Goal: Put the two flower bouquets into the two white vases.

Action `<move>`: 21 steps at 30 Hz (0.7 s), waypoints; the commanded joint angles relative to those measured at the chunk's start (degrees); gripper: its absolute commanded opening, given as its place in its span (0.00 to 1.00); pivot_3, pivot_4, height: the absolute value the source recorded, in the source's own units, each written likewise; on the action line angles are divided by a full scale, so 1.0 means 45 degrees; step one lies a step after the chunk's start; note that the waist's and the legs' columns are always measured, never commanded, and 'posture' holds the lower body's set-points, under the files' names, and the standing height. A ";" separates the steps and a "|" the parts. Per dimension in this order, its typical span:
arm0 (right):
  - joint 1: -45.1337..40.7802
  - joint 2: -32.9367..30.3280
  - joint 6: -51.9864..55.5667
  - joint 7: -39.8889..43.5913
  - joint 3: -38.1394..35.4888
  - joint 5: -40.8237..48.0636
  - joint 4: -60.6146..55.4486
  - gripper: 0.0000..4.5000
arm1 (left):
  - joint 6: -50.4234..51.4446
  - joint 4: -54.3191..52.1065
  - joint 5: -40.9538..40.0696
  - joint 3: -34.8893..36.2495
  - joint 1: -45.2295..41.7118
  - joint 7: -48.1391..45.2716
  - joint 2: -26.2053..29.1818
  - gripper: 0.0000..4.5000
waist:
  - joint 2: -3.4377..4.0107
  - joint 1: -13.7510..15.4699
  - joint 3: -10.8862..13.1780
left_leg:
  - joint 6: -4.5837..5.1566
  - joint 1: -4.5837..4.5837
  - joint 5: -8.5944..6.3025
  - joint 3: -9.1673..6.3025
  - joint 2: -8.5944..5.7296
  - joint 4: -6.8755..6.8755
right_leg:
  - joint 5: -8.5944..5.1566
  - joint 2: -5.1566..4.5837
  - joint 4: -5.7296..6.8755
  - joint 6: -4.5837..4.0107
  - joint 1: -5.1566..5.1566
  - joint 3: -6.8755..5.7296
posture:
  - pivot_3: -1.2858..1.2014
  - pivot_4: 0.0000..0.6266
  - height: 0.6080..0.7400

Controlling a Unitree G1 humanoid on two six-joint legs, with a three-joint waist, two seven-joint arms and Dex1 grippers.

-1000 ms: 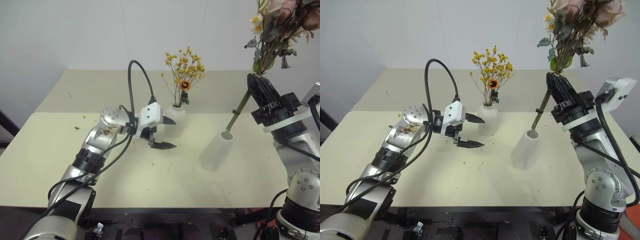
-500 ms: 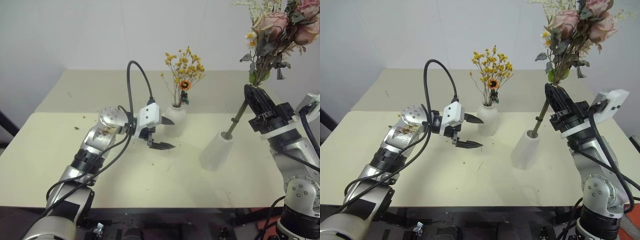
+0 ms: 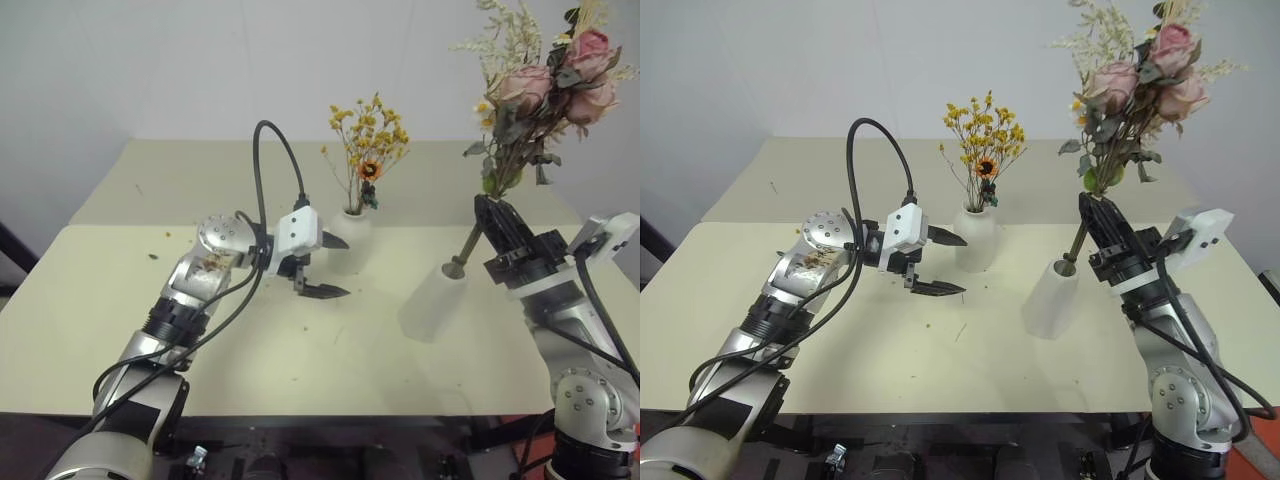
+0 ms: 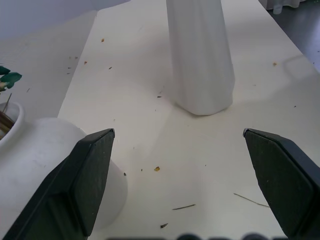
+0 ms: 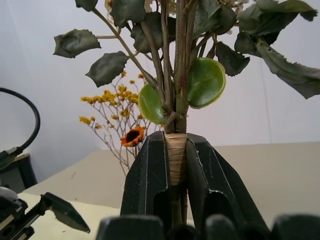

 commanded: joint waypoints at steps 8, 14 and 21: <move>0.0500 0.0140 -0.1395 0.0564 0.0339 -0.1073 0.0014 0.05 | -0.0285 0.0007 -0.0018 0.0209 -0.0437 -0.0042 0.0077 1.00 | 0.0000 -0.0003 0.0000 | 0.0000 0.0001 0.0000 0.0000 0.0000 -0.0001 | 0.0000 0.0001 0.0000 0.0001 -0.0001 0.0000 | 0.52 0.24 1.00; 0.0891 0.0307 -0.1844 0.1107 0.0447 -0.1072 0.0142 0.13 | -0.0315 0.0025 -0.0007 0.0202 -0.0450 -0.0040 0.0088 1.00 | 0.0000 0.0001 0.0000 | 0.0000 -0.0001 0.0000 0.0000 0.0000 -0.0001 | 0.0000 0.0000 -0.0003 0.0000 0.0000 0.0000 | 0.52 0.24 1.00; 0.1447 0.0096 -0.1924 0.1910 0.0517 -0.0902 -0.0345 0.65 | -0.0483 0.0218 0.0005 0.0201 -0.0555 -0.0076 0.0043 1.00 | 0.0000 -0.0001 0.0000 | 0.0000 0.0001 0.0000 0.0000 -0.0001 0.0000 | -0.0001 0.0000 -0.0002 0.0001 0.0001 0.0001 | 0.52 0.24 1.00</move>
